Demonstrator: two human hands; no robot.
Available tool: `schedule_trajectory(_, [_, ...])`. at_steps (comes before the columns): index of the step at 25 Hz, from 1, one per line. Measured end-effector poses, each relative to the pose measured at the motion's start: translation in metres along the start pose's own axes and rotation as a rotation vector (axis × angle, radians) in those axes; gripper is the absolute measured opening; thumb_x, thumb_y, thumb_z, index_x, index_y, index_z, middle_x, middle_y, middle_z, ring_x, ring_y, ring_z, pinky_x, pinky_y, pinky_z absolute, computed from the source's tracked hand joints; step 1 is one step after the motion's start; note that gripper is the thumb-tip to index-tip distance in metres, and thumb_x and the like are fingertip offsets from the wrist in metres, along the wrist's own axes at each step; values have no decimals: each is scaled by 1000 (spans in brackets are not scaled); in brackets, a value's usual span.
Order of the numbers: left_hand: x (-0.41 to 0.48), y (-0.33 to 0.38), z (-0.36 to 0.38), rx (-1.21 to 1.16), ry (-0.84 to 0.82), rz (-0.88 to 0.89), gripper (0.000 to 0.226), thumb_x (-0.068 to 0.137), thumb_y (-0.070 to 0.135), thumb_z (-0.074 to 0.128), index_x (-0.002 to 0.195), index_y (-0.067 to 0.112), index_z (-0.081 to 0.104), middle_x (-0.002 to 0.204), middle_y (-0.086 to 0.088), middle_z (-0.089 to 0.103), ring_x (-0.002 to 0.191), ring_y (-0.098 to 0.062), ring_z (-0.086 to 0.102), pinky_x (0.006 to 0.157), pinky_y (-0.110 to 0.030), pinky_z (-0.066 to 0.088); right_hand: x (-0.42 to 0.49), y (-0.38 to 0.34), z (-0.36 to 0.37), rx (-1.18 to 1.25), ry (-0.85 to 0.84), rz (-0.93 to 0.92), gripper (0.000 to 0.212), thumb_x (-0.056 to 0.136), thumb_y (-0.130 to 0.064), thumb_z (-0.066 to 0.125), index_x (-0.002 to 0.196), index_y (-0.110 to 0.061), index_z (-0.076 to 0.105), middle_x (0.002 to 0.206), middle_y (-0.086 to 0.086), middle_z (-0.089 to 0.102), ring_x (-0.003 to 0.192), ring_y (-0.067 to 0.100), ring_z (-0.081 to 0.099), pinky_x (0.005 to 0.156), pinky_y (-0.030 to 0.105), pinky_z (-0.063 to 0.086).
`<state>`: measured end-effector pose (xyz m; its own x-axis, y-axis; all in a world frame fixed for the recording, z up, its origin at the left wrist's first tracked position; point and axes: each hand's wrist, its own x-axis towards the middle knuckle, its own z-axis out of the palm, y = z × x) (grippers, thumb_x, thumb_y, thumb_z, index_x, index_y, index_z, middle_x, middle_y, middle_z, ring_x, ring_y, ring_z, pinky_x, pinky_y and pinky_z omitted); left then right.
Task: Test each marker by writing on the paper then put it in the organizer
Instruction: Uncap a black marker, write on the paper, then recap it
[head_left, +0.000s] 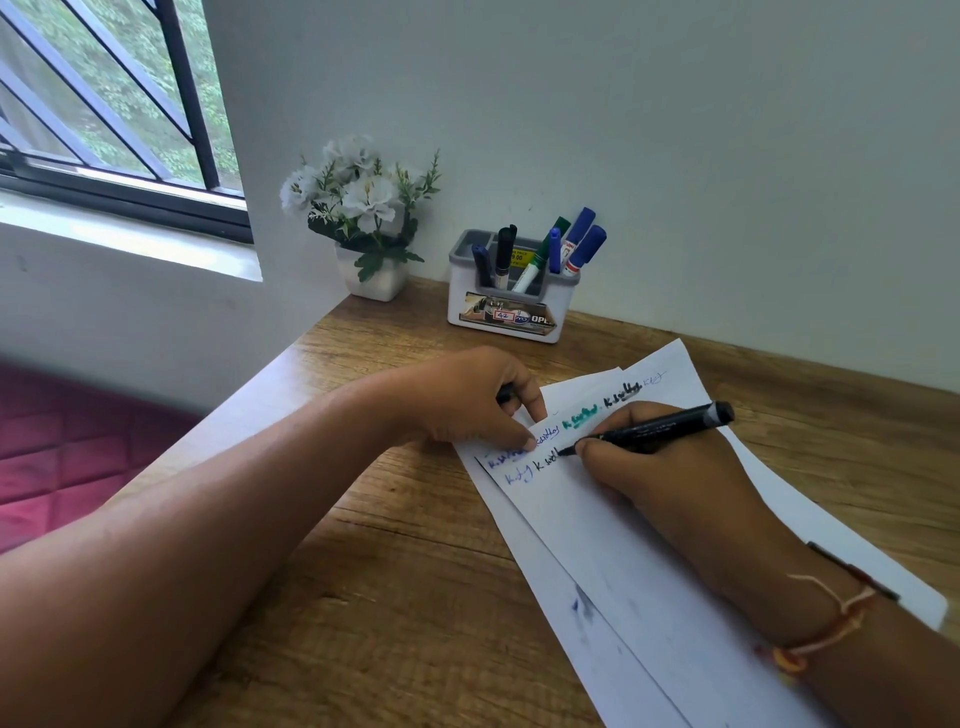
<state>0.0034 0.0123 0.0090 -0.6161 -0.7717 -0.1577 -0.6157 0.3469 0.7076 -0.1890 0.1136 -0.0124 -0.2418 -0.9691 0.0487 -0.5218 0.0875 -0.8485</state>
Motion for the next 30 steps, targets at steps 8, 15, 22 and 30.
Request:
schedule_trajectory(8, [0,0,0,3,-3,9,21,82,22,81,95,31,67,81,4,59,74,-14,55,76,-36,53,0,-1,0,-5,9,8,5,84,-23,76,81,-23,72,86,-12,77,62,-2,70,48,12,48])
schedule_trajectory(15, [0,0,0,14,-11,19,21,82,23,80,97,31,68,81,3,59,73,-14,54,73,-34,52,-1,-4,-1,-19,25,17,6,84,-25,74,79,-23,72,76,-14,76,60,-3,69,50,18,49])
schedule_trajectory(22, [0,0,0,21,-11,13,21,83,23,80,98,31,68,81,3,59,73,-14,54,73,-33,49,-3,-5,-1,-13,12,14,4,82,-20,75,80,-21,71,81,-13,77,62,0,70,52,17,50])
schedule_trajectory(30, [-1,1,-1,31,-11,9,21,83,23,80,97,31,68,82,3,58,73,-13,53,72,-32,47,-2,-6,-1,7,51,38,3,83,-20,73,83,-21,70,73,-12,75,54,0,68,48,17,49])
